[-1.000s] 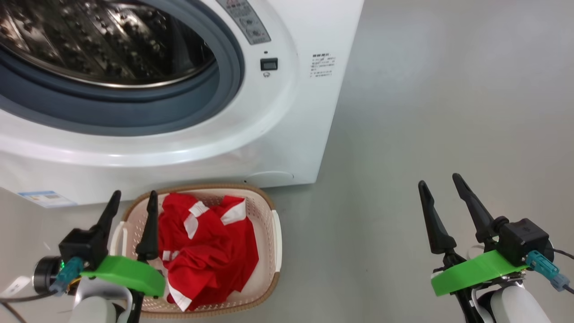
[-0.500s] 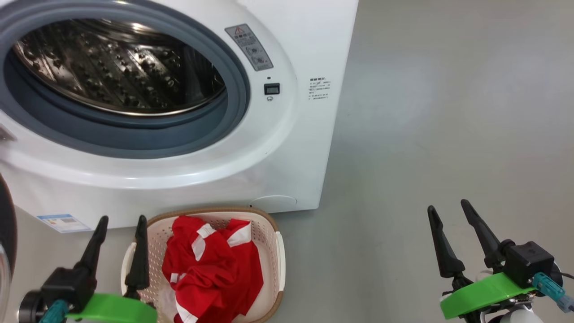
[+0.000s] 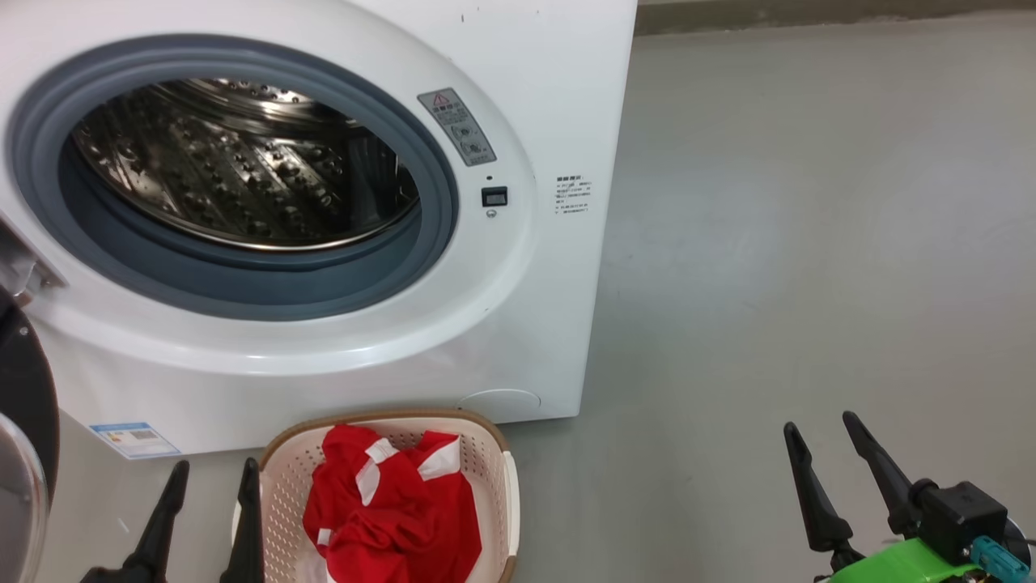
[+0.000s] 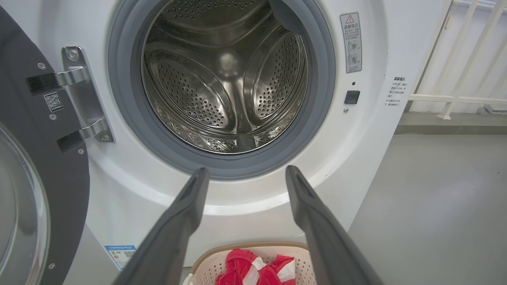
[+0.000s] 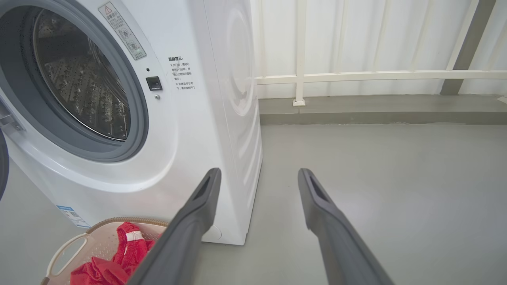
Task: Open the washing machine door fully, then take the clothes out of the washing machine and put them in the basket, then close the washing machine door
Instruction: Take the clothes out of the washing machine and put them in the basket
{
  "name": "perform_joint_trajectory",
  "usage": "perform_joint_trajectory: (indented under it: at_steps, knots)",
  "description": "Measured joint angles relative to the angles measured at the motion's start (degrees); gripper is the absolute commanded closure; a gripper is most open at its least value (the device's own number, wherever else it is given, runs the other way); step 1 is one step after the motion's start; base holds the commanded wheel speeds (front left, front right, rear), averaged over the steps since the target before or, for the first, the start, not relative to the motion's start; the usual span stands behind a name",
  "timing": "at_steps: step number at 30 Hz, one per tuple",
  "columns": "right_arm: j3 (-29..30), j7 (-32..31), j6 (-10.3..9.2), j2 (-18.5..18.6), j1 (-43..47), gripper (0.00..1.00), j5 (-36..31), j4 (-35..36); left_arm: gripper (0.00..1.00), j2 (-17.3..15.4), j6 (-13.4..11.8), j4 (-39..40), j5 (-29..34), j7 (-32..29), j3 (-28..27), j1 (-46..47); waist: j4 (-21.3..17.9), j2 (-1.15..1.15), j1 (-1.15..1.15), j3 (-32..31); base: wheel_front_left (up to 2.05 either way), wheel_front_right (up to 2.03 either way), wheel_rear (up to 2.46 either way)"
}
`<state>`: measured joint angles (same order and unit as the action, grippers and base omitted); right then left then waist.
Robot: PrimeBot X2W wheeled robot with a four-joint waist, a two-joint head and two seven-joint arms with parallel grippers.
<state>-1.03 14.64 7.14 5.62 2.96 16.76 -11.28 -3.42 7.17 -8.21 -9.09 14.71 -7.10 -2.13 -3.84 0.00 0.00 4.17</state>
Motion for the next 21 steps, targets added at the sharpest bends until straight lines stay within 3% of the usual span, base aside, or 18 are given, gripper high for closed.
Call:
perform_joint_trajectory:
  at_steps: [21]
  knots:
    - [0.7,0.0,0.00,0.2,4.0,0.00,0.8,0.6,0.00,0.6,0.0,2.3,0.0,0.0,-0.3,-5.0,0.2,0.00,0.00,-2.6,0.00,0.00,0.00]
